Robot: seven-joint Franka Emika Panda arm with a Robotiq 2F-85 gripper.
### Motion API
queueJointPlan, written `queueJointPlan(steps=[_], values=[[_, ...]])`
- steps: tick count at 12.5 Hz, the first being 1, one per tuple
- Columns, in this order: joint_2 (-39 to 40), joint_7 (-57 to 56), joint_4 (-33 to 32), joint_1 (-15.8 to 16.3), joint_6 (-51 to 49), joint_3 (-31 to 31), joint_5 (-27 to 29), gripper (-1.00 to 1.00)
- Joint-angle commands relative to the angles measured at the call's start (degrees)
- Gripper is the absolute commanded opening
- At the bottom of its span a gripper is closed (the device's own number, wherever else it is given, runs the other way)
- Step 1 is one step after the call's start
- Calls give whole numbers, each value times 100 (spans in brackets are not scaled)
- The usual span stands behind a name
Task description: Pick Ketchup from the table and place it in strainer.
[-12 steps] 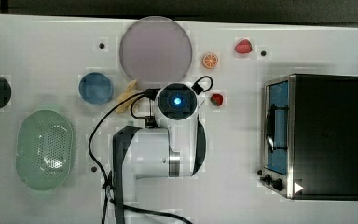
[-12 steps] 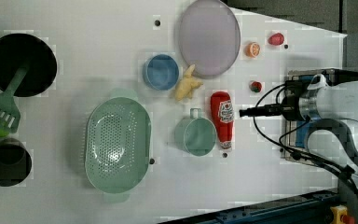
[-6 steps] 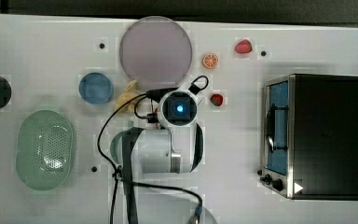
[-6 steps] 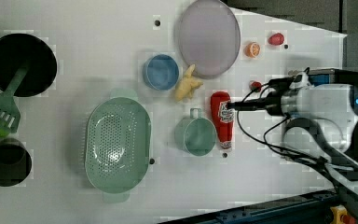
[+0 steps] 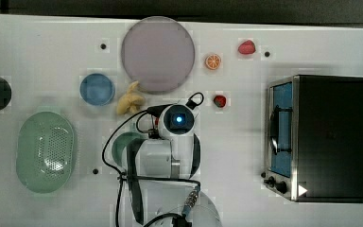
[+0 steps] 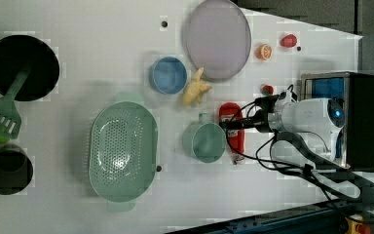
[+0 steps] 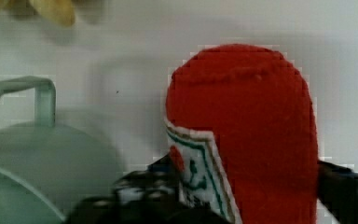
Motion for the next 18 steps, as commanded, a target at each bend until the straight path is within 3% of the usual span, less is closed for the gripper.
queueJointPlan(steps=[1, 5, 10, 13, 18], values=[[-143, -213, 83, -16, 180, -11, -8, 25], [-874, -192, 116, 2, -237, 54, -7, 25], [-2214, 162, 601, 41, -2151, 377, -4, 25], [-2711, 995, 874, 151, -2969, 708, 2, 25], [-2778, 3138, 1030, 383, -3143, 1713, 5, 25]])
